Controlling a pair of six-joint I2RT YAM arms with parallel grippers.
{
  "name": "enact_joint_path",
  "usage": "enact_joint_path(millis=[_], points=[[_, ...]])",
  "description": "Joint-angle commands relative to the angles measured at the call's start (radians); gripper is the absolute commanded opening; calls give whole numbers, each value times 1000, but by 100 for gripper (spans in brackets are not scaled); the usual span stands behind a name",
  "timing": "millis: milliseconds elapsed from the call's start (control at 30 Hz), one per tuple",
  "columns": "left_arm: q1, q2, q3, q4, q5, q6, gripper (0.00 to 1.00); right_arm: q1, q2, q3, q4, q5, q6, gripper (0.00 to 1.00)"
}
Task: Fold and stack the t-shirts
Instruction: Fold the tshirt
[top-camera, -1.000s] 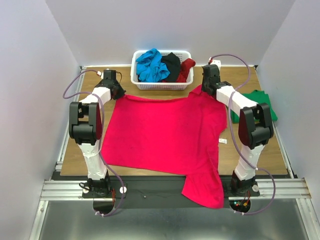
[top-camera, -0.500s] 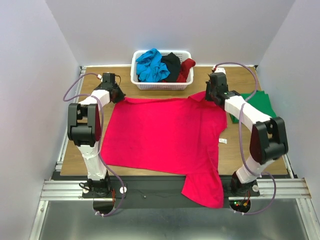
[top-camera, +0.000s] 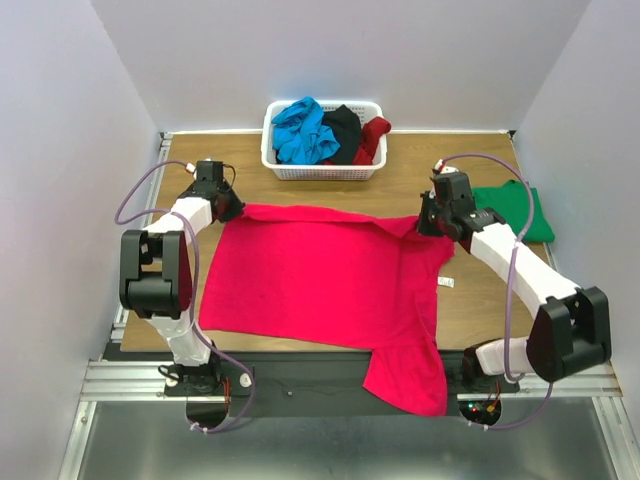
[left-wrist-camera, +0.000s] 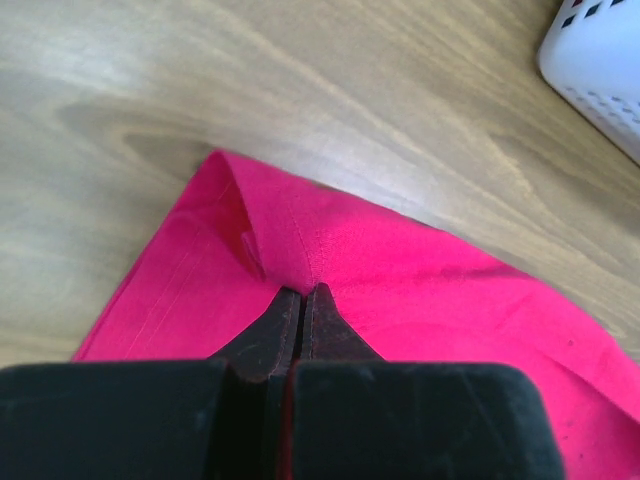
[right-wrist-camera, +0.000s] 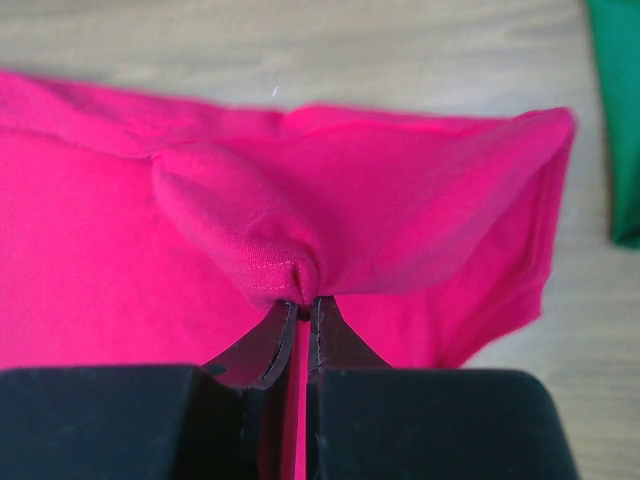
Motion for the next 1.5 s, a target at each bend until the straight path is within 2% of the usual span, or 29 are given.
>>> enact_joint_path(millis=[0,400,500,667,733,767,800,867,900,967,1000,1033,1100,1133,1200,1233,1367,1467], points=[[14,-104,-40,3,-39,4,0,21,-94,-14,-103,-75,27,0],[68,-189,-127,-22,-34,28,0,41,-178,-90,-214,-110,29,0],[68,-190,-150,-20,-31,31,0,47,-175,-107,-217,-181,32,0],[74,-193,-163,-31,-45,34,0,55,-149,-142,-270,-189,46,1],[74,-190,-158,-39,-57,36,0,56,-141,-139,-290,-186,55,4],[74,-190,-155,-46,-59,33,7,58,-138,-139,-304,-202,61,7],[74,-193,-156,-48,-59,30,11,62,-128,-141,-309,-221,58,12],[77,-201,-161,-46,-59,25,24,65,-114,-139,-333,-270,44,23],[77,-206,-161,-52,-59,21,39,68,-106,-138,-346,-271,40,27],[75,-224,-149,-74,-106,18,61,70,-98,-116,-397,-224,40,53],[77,-232,-141,-86,-116,15,72,70,-103,-107,-416,-200,36,59],[77,-251,-135,-95,-129,8,98,70,-114,-95,-431,-171,41,64],[77,-273,-117,-128,-185,-25,98,70,-150,-64,-450,-124,62,77],[77,-290,-110,-134,-195,-34,98,68,-161,-60,-448,-127,66,86],[77,-302,-89,-148,-189,-45,98,70,-175,-46,-448,-169,70,89],[75,-313,-81,-148,-177,-44,98,72,-178,-47,-445,-190,61,100],[66,-339,-100,-132,-139,-38,99,113,-184,-78,-398,-322,30,100],[62,-336,-132,-91,-94,-24,98,231,-157,-78,-320,-379,43,100]])
